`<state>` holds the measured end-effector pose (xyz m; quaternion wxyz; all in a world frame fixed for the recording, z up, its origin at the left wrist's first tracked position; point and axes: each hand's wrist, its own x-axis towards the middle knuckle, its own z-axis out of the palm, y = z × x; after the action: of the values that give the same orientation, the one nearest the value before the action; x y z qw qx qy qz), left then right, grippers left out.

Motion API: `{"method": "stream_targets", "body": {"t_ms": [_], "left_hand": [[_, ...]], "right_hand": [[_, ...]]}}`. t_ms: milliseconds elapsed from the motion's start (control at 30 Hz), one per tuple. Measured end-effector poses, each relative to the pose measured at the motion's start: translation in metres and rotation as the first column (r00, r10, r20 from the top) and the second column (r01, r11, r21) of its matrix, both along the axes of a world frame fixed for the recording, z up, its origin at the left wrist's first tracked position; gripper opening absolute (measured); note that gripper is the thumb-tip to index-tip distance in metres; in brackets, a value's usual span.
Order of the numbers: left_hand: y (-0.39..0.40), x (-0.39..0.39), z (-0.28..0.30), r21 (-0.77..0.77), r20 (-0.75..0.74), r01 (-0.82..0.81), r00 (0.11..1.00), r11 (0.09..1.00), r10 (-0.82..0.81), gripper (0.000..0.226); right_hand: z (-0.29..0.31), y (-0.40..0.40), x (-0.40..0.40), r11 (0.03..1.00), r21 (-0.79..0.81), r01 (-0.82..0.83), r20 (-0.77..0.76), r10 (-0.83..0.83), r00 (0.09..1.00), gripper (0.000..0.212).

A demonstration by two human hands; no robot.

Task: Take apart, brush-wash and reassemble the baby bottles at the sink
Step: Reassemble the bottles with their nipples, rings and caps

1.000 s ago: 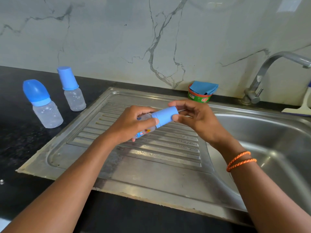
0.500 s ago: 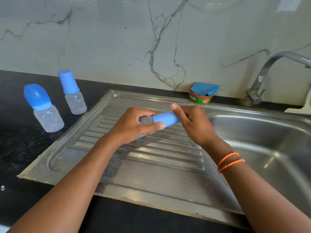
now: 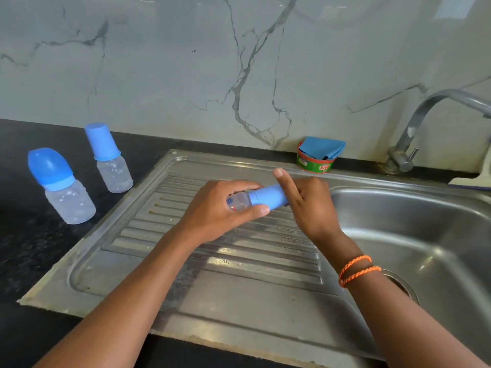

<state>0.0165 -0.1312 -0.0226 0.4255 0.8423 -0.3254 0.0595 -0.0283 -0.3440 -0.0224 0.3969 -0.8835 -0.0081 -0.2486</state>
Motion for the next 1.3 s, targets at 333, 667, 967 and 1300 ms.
{"method": "stream_targets", "body": {"t_ms": [333,667,967,1300], "left_hand": [[0.007,-0.001,0.009,-0.3,-0.278,0.0,0.957,0.954,-0.087,0.025],[0.02,0.028,0.008,-0.749,-0.431,-0.215,0.877,0.627,-0.214,0.041],[0.063,0.065,-0.007,-0.695,-0.581,-0.563,0.806,0.447,0.111,0.053],[0.064,0.068,-0.023,-0.534,-0.544,-0.743,0.667,0.404,0.509,0.049]], "right_hand": [[0.006,0.021,-0.002,0.879,0.369,-0.301,0.104,0.283,0.954,0.026],[0.033,0.065,0.046,0.76,0.366,-0.537,0.042,0.562,0.826,0.09],[0.024,0.139,0.156,0.814,0.254,-0.522,-0.01,0.542,0.841,0.094],[-0.01,0.228,0.243,0.832,0.298,-0.467,-0.034,0.498,0.866,0.063]]}}
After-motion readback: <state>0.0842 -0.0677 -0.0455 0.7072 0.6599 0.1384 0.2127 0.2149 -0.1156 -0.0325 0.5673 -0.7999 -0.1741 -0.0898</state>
